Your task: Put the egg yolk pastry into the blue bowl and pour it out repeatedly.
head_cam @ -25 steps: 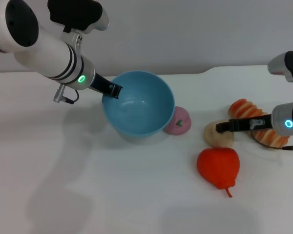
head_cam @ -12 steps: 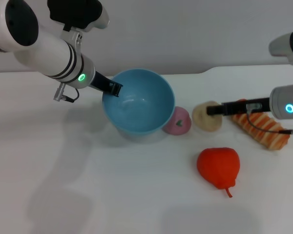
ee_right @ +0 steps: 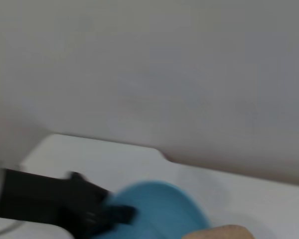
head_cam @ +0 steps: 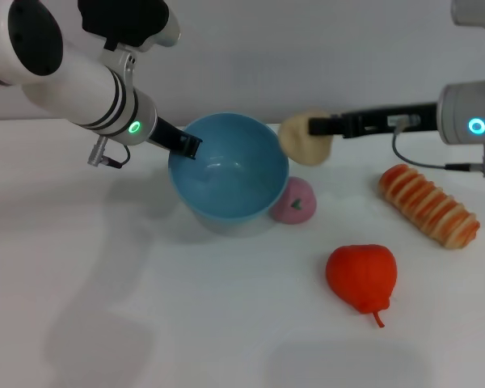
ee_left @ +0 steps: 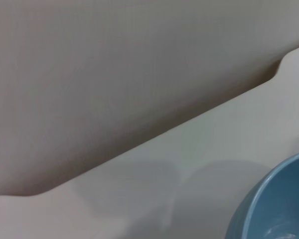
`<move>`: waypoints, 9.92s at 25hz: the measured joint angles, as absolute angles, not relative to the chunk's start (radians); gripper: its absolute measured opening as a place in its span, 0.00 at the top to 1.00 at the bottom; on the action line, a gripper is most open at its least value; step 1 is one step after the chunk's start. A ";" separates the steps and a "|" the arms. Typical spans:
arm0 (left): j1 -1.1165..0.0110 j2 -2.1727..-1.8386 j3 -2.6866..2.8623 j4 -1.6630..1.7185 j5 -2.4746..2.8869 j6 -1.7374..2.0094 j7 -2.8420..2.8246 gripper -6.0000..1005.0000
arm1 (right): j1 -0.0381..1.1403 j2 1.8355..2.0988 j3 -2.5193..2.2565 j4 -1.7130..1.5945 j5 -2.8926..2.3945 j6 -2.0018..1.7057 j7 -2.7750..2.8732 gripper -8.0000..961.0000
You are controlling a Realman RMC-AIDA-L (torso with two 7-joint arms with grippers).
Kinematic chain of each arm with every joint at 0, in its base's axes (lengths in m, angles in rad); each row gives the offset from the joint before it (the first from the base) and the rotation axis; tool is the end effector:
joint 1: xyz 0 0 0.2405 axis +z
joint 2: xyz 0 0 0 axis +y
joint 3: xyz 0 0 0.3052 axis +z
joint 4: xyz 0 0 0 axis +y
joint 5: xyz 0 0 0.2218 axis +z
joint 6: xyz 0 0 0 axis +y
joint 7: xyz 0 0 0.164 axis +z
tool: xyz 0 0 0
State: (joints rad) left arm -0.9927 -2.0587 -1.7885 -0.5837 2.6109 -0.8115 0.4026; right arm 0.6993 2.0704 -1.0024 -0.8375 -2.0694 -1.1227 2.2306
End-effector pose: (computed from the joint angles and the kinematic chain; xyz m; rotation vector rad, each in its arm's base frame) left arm -0.2081 0.5194 -0.0931 -2.2553 -1.0071 0.2203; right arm 0.2281 0.4707 -0.0404 -2.4228 1.1787 0.4683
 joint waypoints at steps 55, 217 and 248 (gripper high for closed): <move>-0.998 -2.063 -1.640 -0.666 2.611 -0.603 0.421 0.99 | 0.306 2.078 -1.053 -0.487 -0.908 -0.951 0.648 0.45; -0.974 -2.067 -1.678 -0.621 2.533 -0.604 0.549 0.99 | 0.605 1.970 -0.768 -0.615 -2.504 -1.264 2.604 0.48; -0.975 -2.063 -1.679 -0.619 2.533 -0.604 0.550 0.99 | 0.593 2.012 -0.780 -0.957 -2.431 -1.362 2.549 0.90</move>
